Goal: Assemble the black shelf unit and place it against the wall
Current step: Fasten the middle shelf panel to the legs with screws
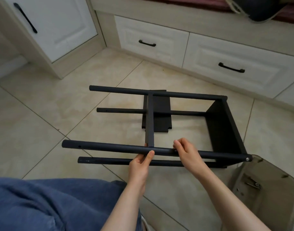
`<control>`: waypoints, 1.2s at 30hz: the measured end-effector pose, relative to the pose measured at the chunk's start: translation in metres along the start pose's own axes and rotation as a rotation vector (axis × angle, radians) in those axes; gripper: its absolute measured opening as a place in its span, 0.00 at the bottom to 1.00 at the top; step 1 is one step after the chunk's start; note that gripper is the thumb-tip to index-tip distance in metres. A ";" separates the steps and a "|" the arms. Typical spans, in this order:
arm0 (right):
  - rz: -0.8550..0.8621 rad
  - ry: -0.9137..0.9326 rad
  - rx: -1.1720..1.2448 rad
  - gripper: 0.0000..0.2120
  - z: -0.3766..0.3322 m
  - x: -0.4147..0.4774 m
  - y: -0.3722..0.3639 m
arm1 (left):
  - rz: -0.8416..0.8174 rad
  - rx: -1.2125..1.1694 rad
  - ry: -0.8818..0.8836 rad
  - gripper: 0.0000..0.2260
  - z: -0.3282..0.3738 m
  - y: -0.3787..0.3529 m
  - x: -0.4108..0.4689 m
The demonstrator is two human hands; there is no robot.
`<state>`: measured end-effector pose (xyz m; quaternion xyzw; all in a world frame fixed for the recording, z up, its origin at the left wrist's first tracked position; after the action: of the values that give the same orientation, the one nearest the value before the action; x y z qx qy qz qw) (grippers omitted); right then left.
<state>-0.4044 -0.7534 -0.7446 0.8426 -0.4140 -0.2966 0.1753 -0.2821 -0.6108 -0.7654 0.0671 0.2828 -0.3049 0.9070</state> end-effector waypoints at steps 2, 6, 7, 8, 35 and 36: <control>0.007 -0.003 -0.016 0.11 0.003 0.000 -0.003 | 0.001 -0.011 0.020 0.12 -0.006 0.000 0.002; 0.020 0.001 -0.027 0.11 0.006 0.003 -0.003 | 0.001 -0.007 0.015 0.11 -0.007 -0.002 0.009; 0.015 -0.002 -0.034 0.11 0.007 0.003 -0.003 | 0.002 0.000 0.025 0.09 -0.008 -0.002 0.010; 0.010 -0.003 -0.044 0.11 0.009 0.003 -0.005 | 0.006 0.010 0.038 0.08 -0.010 -0.001 0.010; 0.063 0.091 -0.235 0.11 0.013 -0.007 -0.017 | 0.044 1.376 -0.440 0.46 0.058 0.006 0.024; 0.064 0.090 -0.237 0.10 0.014 -0.007 -0.018 | -0.020 1.426 -0.448 0.52 0.060 0.004 0.031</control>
<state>-0.4066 -0.7380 -0.7628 0.8147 -0.3944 -0.2997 0.3016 -0.2312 -0.6406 -0.7331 0.5726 -0.1742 -0.4290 0.6766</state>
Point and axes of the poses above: each hand's wrist, its own x-axis towards the middle knuckle, its own y-axis out of the back of the hand, z = x × y, the point moved 6 cm from there along x, towards the middle knuckle, and after that the axes turned 3 degrees about -x, right-handed, at the moved point
